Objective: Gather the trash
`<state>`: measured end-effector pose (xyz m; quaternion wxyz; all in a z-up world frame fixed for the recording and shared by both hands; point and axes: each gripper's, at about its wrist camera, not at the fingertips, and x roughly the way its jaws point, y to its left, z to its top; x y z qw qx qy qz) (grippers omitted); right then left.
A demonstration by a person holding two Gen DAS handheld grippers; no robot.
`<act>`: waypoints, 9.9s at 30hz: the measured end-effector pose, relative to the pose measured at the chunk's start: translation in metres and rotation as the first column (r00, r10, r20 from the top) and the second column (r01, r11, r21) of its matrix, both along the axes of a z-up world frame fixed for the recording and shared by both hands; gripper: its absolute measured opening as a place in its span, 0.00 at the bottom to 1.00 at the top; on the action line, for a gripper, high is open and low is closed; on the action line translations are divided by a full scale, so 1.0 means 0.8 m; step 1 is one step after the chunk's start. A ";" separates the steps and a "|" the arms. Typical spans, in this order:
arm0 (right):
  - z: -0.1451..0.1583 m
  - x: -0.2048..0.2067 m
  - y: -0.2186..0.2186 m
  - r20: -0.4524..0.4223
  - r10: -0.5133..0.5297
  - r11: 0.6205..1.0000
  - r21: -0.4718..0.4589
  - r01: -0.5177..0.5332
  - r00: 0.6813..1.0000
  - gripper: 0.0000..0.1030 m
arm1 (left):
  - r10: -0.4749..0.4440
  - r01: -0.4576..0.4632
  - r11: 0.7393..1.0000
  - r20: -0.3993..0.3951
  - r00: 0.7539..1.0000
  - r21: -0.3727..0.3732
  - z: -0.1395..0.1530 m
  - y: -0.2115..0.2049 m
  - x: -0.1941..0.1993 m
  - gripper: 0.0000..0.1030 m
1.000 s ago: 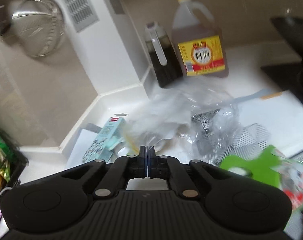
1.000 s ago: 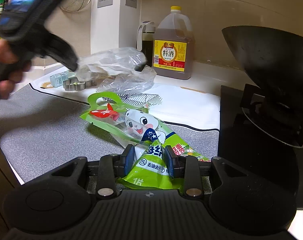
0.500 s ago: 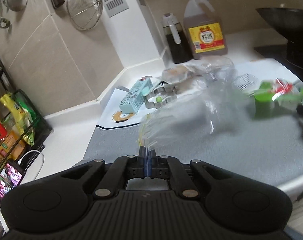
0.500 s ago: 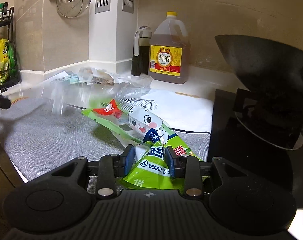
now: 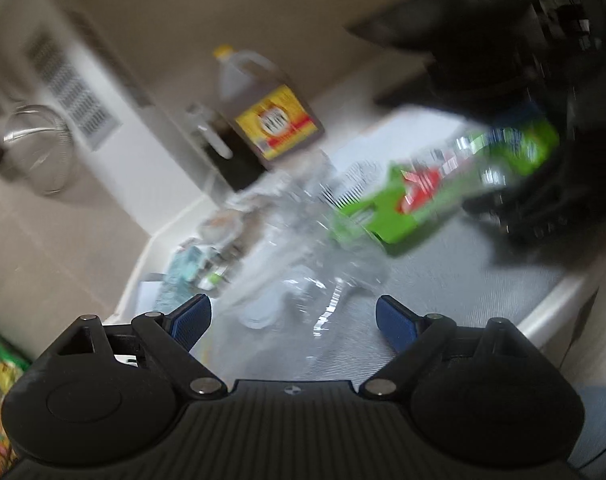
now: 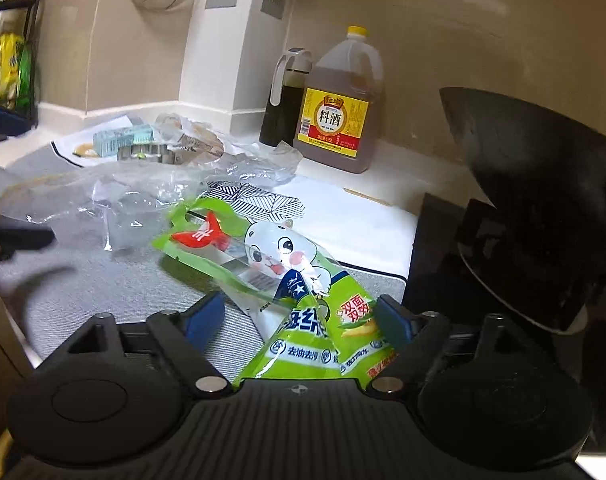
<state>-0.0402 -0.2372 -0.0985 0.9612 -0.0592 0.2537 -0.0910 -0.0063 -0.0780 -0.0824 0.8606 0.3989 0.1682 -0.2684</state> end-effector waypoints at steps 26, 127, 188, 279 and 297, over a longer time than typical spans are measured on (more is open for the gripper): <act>0.042 -0.066 0.015 0.176 0.043 0.997 0.051 -0.053 0.983 0.21 | 0.312 -0.359 0.852 -0.181 0.933 -0.380 0.080 0.094 -0.061 0.07; -0.041 -0.130 0.185 -0.166 0.492 0.851 0.297 -0.432 0.855 0.21 | 0.423 -0.736 0.625 -0.678 0.600 -0.261 -0.047 0.241 -0.173 0.07; -0.294 0.017 0.224 -0.661 0.324 0.926 0.369 -0.082 0.677 0.61 | 0.581 -0.802 0.551 -0.796 0.170 0.230 -0.290 0.233 -0.028 0.97; -0.138 -0.121 0.247 -0.377 0.451 0.892 0.167 -0.419 0.809 0.87 | 0.632 -0.790 0.611 -0.635 0.444 0.056 -0.179 0.242 -0.147 1.00; -0.109 -0.126 0.225 -0.302 0.456 0.888 0.218 -0.405 0.837 0.88 | 0.627 -0.799 0.601 -0.630 0.459 0.016 -0.149 0.246 -0.141 1.00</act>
